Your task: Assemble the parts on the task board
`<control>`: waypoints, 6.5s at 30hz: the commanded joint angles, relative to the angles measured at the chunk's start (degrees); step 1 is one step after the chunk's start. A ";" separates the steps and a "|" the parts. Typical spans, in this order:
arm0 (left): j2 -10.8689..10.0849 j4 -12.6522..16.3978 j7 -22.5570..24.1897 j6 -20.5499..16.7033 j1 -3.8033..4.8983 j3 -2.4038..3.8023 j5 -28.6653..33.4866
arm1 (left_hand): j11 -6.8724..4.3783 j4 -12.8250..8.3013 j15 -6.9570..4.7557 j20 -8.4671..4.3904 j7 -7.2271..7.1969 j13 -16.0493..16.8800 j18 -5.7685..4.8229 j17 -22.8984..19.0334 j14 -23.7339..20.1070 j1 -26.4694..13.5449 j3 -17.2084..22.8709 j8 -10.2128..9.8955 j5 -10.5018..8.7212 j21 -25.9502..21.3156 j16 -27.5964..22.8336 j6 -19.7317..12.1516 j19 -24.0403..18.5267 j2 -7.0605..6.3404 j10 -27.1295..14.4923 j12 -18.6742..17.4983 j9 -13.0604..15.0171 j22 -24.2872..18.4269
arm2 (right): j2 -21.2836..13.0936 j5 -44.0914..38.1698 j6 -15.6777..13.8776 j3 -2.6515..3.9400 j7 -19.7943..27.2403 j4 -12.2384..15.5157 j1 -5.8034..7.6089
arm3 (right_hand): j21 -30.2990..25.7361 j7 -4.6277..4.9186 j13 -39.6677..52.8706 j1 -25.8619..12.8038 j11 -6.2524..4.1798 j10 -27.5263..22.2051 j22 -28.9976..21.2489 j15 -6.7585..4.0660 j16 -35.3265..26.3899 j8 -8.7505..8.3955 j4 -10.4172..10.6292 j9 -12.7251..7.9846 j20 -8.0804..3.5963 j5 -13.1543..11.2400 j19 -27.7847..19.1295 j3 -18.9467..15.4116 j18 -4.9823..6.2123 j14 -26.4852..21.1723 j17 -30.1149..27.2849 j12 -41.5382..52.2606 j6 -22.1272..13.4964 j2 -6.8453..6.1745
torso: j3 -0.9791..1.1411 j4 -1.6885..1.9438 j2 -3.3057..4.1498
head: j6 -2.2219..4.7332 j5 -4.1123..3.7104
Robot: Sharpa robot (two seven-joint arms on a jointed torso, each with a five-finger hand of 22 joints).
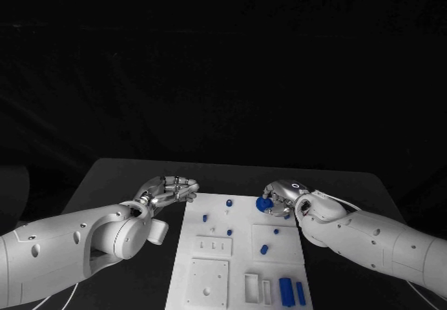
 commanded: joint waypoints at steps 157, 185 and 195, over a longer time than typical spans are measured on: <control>-1.02 1.43 -0.12 1.01 0.39 0.25 -1.58 | 0.13 0.07 0.09 0.17 -0.19 -0.30 0.96 -0.12 0.09 0.16 -0.38 -0.69 -0.51 -0.41 0.27 0.04 -0.06 0.02 -0.47 -1.22 -0.48 1.21 | 6.89 -18.14 -5.46 -1.64 -8.67 7.74 0.58 | 4.82 -2.56 -2.89 -0.15 -2.60 0.47 1.04 -2.31 -1.56 3.45 3.92 3.14 -0.62 -1.04 -1.16 8.60 3.02 0.45 4.61 1.58 8.20 -1.21 | -0.13 0.02 -0.07 | -0.62 2.33; -0.55 1.36 -0.07 0.86 0.85 0.29 -1.64 | 0.20 0.05 0.12 0.20 -0.16 -0.29 0.98 -0.14 0.09 0.23 -0.35 -0.72 -0.49 -0.42 0.28 0.07 -0.07 0.05 -0.44 -1.24 -0.51 1.21 | 11.54 -18.06 -3.42 -3.30 -7.73 2.76 -0.25 | 4.82 -2.54 -2.94 -0.06 -2.60 0.39 0.98 -2.33 -1.68 3.29 4.00 3.16 -0.71 -0.98 -1.19 8.50 3.02 0.43 4.71 1.55 8.00 -1.13 | 0.04 -0.13 -0.05 | -1.71 2.81; -0.35 1.29 -0.11 0.84 1.09 0.31 -1.72 | 0.22 0.06 0.13 0.22 -0.14 -0.29 0.99 -0.15 0.09 0.22 -0.36 -0.74 -0.49 -0.43 0.28 0.07 -0.08 0.04 -0.44 -1.26 -0.52 1.21 | 11.93 -17.48 -2.83 -3.48 -7.44 1.71 -0.25 | 4.80 -2.52 -2.95 -0.01 -2.58 0.33 0.96 -2.32 -1.75 3.20 3.95 3.18 -0.75 -0.96 -1.25 8.38 3.02 0.41 4.76 1.54 7.89 -1.07 | 0.10 -0.21 -0.07 | -1.94 2.72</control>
